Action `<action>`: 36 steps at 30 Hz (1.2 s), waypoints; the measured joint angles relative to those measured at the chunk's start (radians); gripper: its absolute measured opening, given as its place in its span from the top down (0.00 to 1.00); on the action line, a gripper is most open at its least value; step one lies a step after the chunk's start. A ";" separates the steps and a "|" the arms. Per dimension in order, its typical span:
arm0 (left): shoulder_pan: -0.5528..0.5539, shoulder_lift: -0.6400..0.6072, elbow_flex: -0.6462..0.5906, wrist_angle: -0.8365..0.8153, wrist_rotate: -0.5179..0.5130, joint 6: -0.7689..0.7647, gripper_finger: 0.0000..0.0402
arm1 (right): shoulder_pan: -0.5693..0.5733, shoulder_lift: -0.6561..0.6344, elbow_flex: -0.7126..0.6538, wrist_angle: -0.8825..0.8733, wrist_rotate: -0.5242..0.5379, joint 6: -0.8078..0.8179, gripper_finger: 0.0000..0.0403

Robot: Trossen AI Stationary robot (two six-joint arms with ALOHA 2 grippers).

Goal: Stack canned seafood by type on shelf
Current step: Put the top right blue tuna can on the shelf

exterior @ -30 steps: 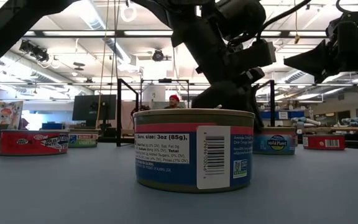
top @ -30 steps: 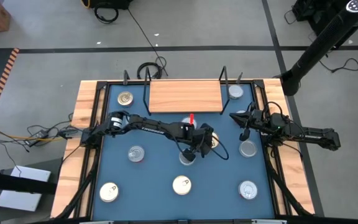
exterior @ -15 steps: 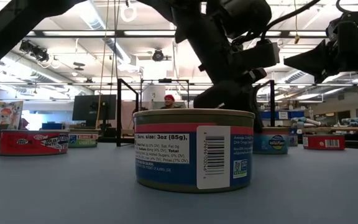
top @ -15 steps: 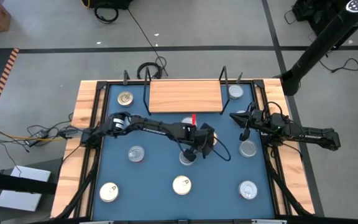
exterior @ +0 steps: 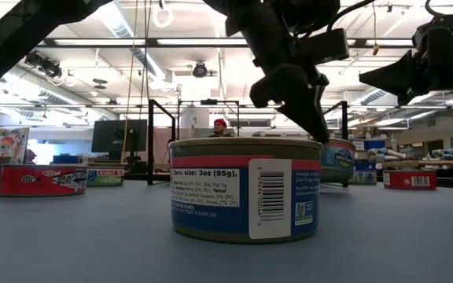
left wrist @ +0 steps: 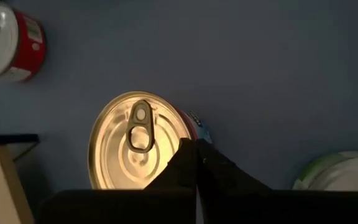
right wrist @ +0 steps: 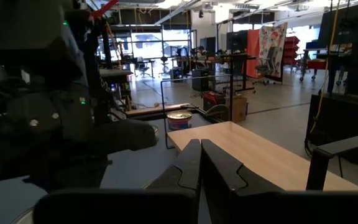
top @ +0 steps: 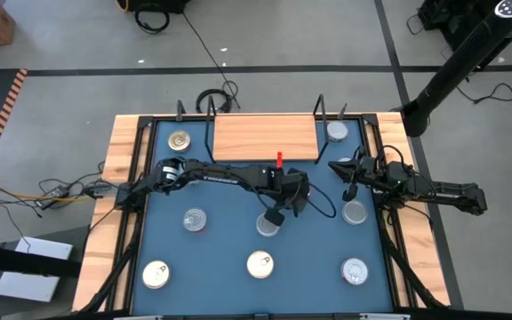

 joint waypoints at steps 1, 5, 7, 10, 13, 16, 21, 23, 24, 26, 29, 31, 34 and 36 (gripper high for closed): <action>0.004 0.000 0.003 -0.009 0.020 -0.006 1.00 | 0.000 0.000 0.000 0.000 0.000 0.000 0.94; 0.026 0.000 0.003 -0.011 0.110 -0.035 1.00 | 0.000 0.000 0.000 0.000 0.000 0.000 0.94; 0.037 -0.001 0.003 -0.012 0.138 -0.052 1.00 | 0.000 0.000 0.000 0.000 0.000 0.000 0.94; 0.047 -0.004 0.004 -0.014 0.145 -0.058 1.00 | 0.000 0.000 0.000 0.000 0.000 0.000 0.94; 0.048 -0.015 0.005 -0.019 0.146 -0.058 1.00 | 0.000 0.000 0.000 0.000 0.000 0.000 0.94; 0.049 -0.031 0.006 -0.021 0.148 -0.061 1.00 | 0.000 0.000 0.000 0.000 0.000 0.000 0.94; 0.053 -0.057 0.006 -0.022 0.166 -0.062 1.00 | 0.000 0.000 0.000 0.001 0.000 0.000 0.94; 0.055 -0.065 0.006 -0.021 0.183 -0.070 1.00 | 0.000 0.000 0.000 0.000 0.000 0.000 0.94; 0.056 -0.068 0.006 -0.022 0.185 -0.079 1.00 | 0.000 0.000 0.000 0.000 0.000 0.000 0.94; 0.059 -0.076 0.006 -0.023 0.197 -0.084 1.00 | 0.000 0.000 0.000 0.000 0.000 0.000 0.94; 0.062 -0.079 0.006 -0.028 0.209 -0.100 1.00 | 0.000 0.000 0.000 0.001 0.000 0.000 0.94; 0.063 -0.079 0.006 -0.043 0.238 -0.113 1.00 | 0.000 0.000 0.000 0.000 0.000 0.000 0.94; 0.063 -0.080 -0.009 -0.050 0.267 -0.128 1.00 | 0.000 0.000 0.000 0.000 0.000 0.000 0.94; 0.061 -0.080 -0.028 -0.040 0.296 -0.137 1.00 | 0.000 0.000 0.000 0.000 0.000 0.000 0.94</action>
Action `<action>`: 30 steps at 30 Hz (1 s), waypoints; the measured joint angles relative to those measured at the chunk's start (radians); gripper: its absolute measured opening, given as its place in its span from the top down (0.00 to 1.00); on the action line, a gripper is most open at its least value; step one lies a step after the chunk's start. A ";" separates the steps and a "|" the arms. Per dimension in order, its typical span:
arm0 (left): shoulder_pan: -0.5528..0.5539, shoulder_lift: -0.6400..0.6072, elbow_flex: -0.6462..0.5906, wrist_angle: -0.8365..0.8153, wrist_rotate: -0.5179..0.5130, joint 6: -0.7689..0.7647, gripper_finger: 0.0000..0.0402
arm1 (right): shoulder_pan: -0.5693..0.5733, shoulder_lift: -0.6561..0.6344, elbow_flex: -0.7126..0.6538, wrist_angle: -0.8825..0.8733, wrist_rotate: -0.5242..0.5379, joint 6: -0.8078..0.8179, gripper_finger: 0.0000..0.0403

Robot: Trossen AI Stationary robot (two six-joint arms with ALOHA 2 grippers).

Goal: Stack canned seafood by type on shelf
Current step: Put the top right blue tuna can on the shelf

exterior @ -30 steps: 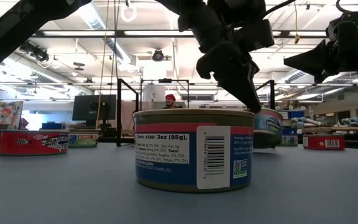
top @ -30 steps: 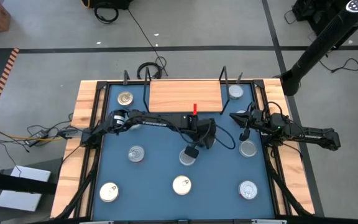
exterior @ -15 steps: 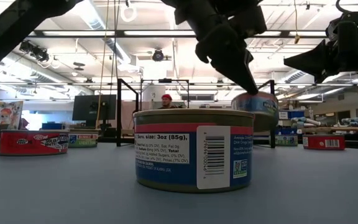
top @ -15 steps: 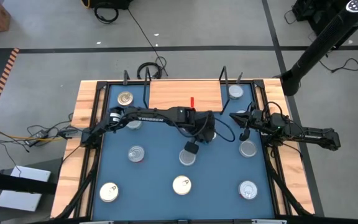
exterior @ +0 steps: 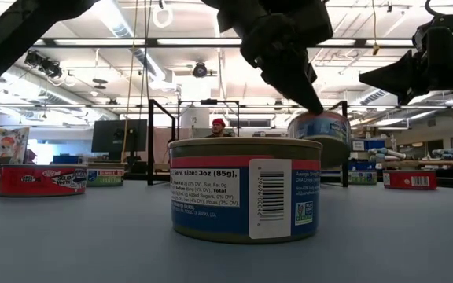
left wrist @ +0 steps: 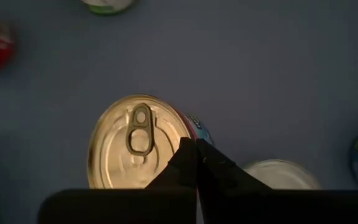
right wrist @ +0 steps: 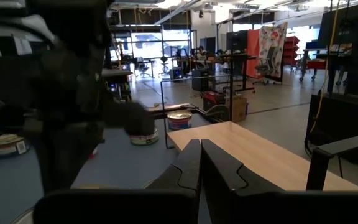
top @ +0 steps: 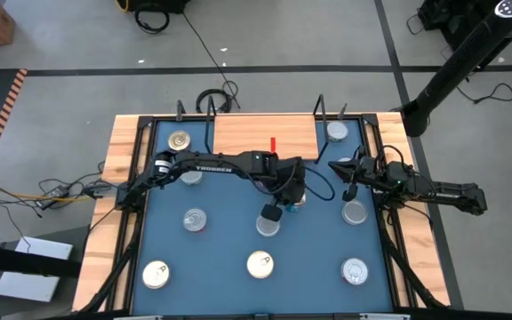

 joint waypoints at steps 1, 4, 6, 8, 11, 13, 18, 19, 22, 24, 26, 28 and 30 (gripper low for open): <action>0.000 0.000 -0.009 0.000 0.028 -0.005 1.00 | 0.000 0.000 0.000 0.000 0.000 0.000 0.94; 0.000 0.000 -0.033 0.014 0.119 -0.041 1.00 | 0.000 0.000 0.000 0.000 0.000 0.000 0.94; 0.000 0.000 -0.045 0.027 0.172 -0.077 1.00 | 0.000 0.000 0.000 0.000 0.000 0.000 0.94; 0.000 0.000 -0.059 0.054 0.215 -0.119 1.00 | 0.000 0.000 0.000 0.000 0.000 0.000 0.94; 0.003 0.000 -0.063 0.074 0.262 -0.175 1.00 | 0.000 0.000 0.000 0.000 0.000 0.000 0.94; 0.011 0.000 -0.064 0.078 0.277 -0.201 1.00 | 0.000 0.000 0.000 0.000 0.000 0.000 0.94; 0.044 0.002 -0.123 0.134 0.289 -0.289 1.00 | 0.000 0.000 0.000 0.000 0.000 0.000 0.94; 0.052 0.002 -0.136 0.144 0.292 -0.308 1.00 | 0.000 0.000 0.000 0.000 0.000 0.000 0.94; 0.072 0.001 -0.177 0.196 0.317 -0.344 1.00 | 0.000 0.000 0.000 0.000 0.000 0.000 0.94; 0.081 -0.001 -0.186 0.209 0.323 -0.361 1.00 | 0.000 0.000 0.000 0.000 0.000 0.000 0.94; 0.088 -0.001 -0.187 0.215 0.324 -0.361 1.00 | 0.000 0.000 0.000 0.000 0.000 0.000 0.94; 0.094 -0.001 -0.187 0.231 0.310 -0.357 1.00 | 0.000 0.000 0.000 0.000 0.000 0.000 0.94; 0.099 -0.001 -0.187 0.237 0.300 -0.344 1.00 | 0.000 0.000 0.000 0.000 0.000 0.000 0.94</action>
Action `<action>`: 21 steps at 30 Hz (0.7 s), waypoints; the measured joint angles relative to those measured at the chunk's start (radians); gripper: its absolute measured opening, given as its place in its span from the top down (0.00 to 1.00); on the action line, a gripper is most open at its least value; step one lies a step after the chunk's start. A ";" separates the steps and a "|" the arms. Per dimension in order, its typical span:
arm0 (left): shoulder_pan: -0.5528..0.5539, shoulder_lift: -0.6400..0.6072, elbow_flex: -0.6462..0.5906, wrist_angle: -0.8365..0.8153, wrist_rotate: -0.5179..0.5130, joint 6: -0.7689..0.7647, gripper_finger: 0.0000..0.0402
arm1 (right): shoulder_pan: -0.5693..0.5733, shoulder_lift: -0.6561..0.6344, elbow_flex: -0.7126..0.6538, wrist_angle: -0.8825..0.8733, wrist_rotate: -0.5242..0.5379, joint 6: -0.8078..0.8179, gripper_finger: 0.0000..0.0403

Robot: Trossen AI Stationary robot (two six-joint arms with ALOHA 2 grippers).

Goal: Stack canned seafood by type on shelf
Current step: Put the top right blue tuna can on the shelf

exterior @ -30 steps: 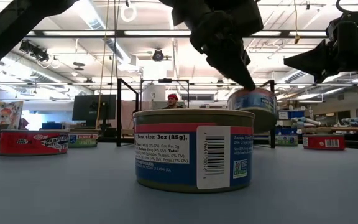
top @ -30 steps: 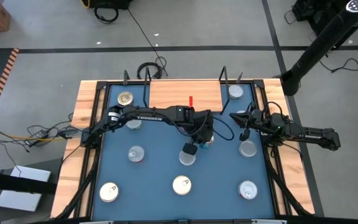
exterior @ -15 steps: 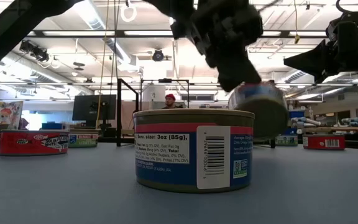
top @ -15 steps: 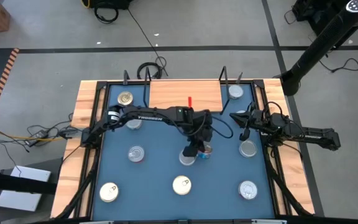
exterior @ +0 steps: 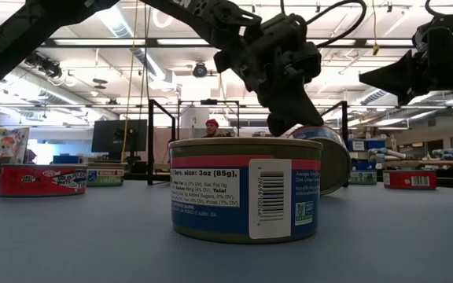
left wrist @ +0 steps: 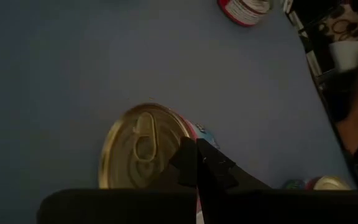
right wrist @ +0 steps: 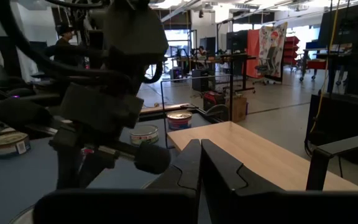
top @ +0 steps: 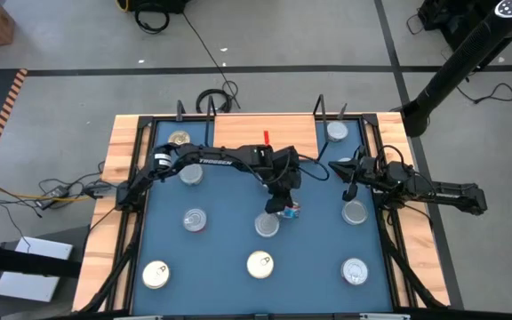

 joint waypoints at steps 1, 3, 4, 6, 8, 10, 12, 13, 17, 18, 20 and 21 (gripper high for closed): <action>0.003 0.000 0.000 0.001 -0.009 0.008 1.00 | 0.000 0.000 0.000 0.000 0.000 0.000 0.94; 0.006 0.000 0.000 0.007 -0.035 0.011 0.99 | 0.000 0.000 0.000 0.000 0.000 0.000 0.94; 0.009 0.000 0.000 0.007 -0.048 0.017 0.98 | 0.000 0.000 0.000 0.000 0.000 0.000 0.94; 0.015 0.000 0.000 0.007 -0.058 0.039 0.96 | 0.000 0.000 0.000 0.000 0.000 0.000 0.94; 0.018 0.000 0.000 0.009 -0.075 0.042 0.95 | 0.000 0.000 0.000 0.000 0.000 0.000 0.94; 0.018 0.000 0.001 0.012 -0.098 0.062 0.93 | 0.000 0.000 0.000 0.000 0.000 0.000 0.94; 0.014 0.000 0.004 0.012 -0.133 0.089 0.92 | 0.000 0.000 0.000 0.000 0.000 0.000 0.94; 0.014 0.000 0.004 0.013 -0.140 0.103 0.91 | 0.000 0.000 0.000 0.000 0.000 0.000 0.94; 0.014 0.000 0.005 0.011 -0.139 0.115 0.87 | 0.000 0.000 0.000 0.000 0.000 0.000 0.94; 0.014 0.000 0.005 0.011 -0.140 0.115 0.85 | 0.000 0.000 0.000 0.000 0.000 0.000 0.94; 0.014 0.000 0.005 0.011 -0.141 0.116 0.82 | 0.000 0.000 0.000 0.000 0.000 0.000 0.94; 0.014 0.000 0.005 0.011 -0.141 0.116 0.80 | 0.000 0.000 0.000 0.000 0.000 0.000 0.94</action>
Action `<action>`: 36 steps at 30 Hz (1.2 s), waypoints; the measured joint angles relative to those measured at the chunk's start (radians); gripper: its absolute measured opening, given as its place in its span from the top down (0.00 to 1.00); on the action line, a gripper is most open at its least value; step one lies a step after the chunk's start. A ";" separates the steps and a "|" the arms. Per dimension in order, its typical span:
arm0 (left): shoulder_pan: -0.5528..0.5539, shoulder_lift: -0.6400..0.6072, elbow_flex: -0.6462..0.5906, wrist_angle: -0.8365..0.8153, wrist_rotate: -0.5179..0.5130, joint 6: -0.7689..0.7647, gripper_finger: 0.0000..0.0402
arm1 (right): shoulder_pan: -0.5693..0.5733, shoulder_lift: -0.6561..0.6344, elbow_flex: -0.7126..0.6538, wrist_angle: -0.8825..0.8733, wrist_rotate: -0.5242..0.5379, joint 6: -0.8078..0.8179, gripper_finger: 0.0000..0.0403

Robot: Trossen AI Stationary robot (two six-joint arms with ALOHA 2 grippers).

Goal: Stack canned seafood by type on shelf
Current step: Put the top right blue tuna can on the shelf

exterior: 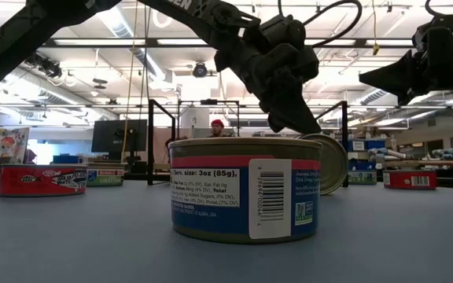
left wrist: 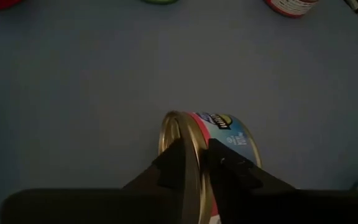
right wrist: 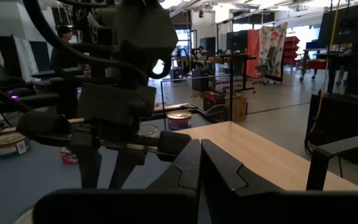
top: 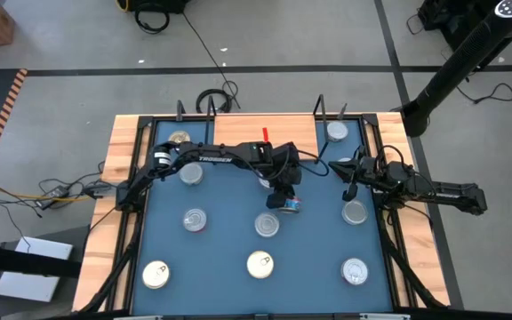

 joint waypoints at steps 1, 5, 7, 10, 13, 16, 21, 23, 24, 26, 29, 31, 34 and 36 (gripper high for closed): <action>0.000 0.000 0.005 -0.008 -0.002 0.000 0.79 | 0.000 0.000 0.000 0.000 0.000 0.000 0.94; 0.000 0.005 0.044 -0.056 -0.035 0.002 0.71 | 0.000 0.000 0.000 0.000 0.000 0.000 0.94; 0.000 0.007 0.073 -0.085 -0.063 0.012 0.68 | 0.000 0.000 0.000 0.000 0.000 0.000 0.94; -0.005 0.006 0.122 -0.129 -0.094 0.042 0.63 | 0.000 0.000 0.000 0.000 0.000 0.000 0.94; -0.019 0.006 0.142 -0.167 -0.120 0.051 0.59 | 0.000 0.000 0.000 0.000 0.000 0.000 0.94; -0.048 0.006 0.142 -0.194 -0.126 0.051 0.54 | 0.000 0.000 0.000 0.000 0.000 0.000 0.94; -0.125 0.006 0.142 -0.215 -0.301 0.060 0.45 | 0.000 0.000 0.000 0.000 0.000 0.000 0.94; -0.157 0.006 0.142 -0.216 -0.383 0.107 0.42 | 0.000 0.000 0.000 0.000 0.000 0.000 0.94; -0.172 0.006 0.143 -0.216 -0.425 0.127 0.40 | 0.000 0.000 0.000 0.000 0.000 0.000 0.94; -0.198 0.006 0.143 -0.218 -0.496 0.158 0.37 | 0.000 0.000 0.000 0.000 0.000 0.000 0.94; -0.218 0.005 0.143 -0.226 -0.579 0.189 0.34 | 0.000 0.000 0.000 0.000 0.000 0.000 0.94; -0.218 0.005 0.142 -0.228 -0.608 0.183 0.33 | 0.000 0.000 0.000 0.000 0.000 0.000 0.94; -0.212 0.005 0.142 -0.229 -0.615 0.167 0.33 | 0.000 0.000 0.000 0.000 0.000 0.000 0.94; -0.202 0.005 0.142 -0.234 -0.593 0.152 0.33 | 0.000 0.000 0.000 0.000 0.000 0.000 0.94</action>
